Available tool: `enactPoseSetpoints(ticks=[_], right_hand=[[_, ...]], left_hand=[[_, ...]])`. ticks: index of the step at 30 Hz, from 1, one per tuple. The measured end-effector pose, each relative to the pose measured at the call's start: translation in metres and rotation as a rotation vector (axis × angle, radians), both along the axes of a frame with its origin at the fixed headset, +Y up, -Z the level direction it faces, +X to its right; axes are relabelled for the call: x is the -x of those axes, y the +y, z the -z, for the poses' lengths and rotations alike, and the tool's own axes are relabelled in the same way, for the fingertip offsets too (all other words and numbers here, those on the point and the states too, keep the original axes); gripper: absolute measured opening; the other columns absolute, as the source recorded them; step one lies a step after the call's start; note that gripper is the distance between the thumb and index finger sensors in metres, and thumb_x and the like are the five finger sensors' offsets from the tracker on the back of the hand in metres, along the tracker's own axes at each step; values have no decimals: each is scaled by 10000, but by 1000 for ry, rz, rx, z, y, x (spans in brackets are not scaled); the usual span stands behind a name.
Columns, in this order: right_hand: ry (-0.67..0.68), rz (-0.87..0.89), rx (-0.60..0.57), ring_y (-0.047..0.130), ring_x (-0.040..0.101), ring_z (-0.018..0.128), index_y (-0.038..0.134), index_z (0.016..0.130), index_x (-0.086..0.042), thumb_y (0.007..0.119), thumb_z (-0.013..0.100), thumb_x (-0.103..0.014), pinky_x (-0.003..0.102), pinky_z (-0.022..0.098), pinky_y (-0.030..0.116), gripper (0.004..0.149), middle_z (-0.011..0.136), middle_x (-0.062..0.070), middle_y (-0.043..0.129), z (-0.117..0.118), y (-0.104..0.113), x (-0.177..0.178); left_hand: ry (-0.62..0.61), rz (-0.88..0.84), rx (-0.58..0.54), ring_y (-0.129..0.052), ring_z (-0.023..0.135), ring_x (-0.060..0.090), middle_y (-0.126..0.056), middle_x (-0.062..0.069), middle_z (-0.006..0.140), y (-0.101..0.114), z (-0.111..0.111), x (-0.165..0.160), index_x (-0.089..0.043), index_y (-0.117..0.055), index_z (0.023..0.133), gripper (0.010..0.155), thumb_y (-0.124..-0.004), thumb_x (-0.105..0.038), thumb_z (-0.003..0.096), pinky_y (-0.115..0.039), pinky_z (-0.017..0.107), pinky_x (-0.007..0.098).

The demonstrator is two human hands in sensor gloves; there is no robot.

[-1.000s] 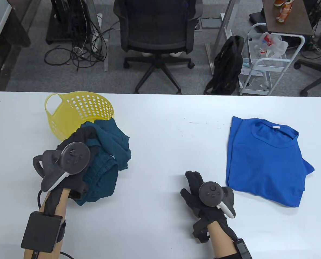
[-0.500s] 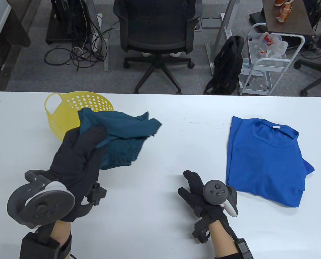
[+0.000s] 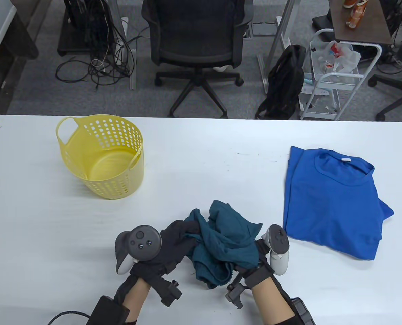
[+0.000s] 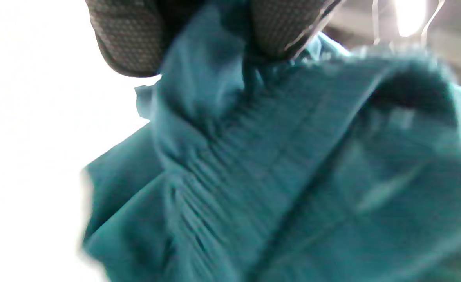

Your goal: Fold and stack clothes and towels from laundry basket

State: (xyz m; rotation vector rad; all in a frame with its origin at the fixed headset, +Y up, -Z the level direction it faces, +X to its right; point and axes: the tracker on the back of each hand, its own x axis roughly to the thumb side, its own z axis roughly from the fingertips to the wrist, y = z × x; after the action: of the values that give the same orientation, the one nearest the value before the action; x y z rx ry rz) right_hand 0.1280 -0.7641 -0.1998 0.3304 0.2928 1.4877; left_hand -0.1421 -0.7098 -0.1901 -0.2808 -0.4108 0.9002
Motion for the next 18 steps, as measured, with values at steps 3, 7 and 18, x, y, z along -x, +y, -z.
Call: enactPoseSetpoints(ticks=[3, 7, 18], right_hand=[[-115, -64, -86, 761, 419, 836, 675, 922, -282, 719, 578, -62, 655, 637, 691, 410, 1018, 79, 676, 1, 6, -11], [-177, 107, -148, 768, 343, 896, 782, 632, -324, 698, 517, 53, 653, 687, 654, 404, 893, -54, 773, 4, 11, -26], [70, 101, -332, 786, 274, 898, 794, 549, -352, 703, 504, 63, 668, 719, 581, 427, 823, -120, 822, -1, 33, -6]], left_hand=[[90, 60, 26, -847, 962, 398, -673, 213, 1173, -13, 9, 19, -372, -713, 1017, 439, -808, -324, 591, -788, 679, 563], [149, 10, 111, -800, 994, 435, -583, 265, 1214, -42, 21, 38, -254, -545, 1163, 641, -810, -337, 585, -757, 694, 591], [-324, -273, 240, -392, 1146, 627, -59, 395, 1228, -46, 12, -6, -120, 80, 1160, 1246, -883, -517, 475, -573, 733, 763]])
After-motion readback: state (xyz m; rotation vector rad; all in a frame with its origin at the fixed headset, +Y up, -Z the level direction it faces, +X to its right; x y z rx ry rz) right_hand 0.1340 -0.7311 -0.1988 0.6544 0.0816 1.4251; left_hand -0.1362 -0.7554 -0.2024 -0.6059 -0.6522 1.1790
